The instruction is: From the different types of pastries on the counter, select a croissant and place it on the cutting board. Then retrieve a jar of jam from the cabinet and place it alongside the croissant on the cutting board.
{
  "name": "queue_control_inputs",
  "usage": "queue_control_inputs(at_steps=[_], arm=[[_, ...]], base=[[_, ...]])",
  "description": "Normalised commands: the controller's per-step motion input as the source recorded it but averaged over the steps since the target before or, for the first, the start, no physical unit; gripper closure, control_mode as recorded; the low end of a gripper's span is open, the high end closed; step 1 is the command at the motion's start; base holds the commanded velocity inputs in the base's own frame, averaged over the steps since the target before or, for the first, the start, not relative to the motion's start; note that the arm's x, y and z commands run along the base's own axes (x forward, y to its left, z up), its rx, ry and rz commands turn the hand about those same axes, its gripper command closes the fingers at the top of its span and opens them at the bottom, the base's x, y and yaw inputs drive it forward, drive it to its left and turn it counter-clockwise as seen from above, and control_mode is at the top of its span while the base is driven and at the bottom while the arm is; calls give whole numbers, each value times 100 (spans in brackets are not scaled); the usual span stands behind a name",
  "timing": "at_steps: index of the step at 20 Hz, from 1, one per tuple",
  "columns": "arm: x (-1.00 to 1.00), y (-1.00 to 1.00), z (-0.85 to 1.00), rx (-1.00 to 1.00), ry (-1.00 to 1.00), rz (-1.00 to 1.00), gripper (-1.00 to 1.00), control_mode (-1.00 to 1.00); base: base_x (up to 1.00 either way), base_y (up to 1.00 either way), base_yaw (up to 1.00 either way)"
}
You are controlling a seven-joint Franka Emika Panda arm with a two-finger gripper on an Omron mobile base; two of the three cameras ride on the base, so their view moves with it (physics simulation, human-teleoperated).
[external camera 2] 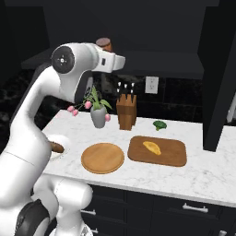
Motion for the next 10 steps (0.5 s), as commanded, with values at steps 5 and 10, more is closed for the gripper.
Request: queue_control_inputs(at_steps=[5,10], arm=[[-100,-42,14,1,14,-21,100,-100],[-100,-45,33,8,26,-15,100,-100]], base=[[0,0,0],[0,0,0]])
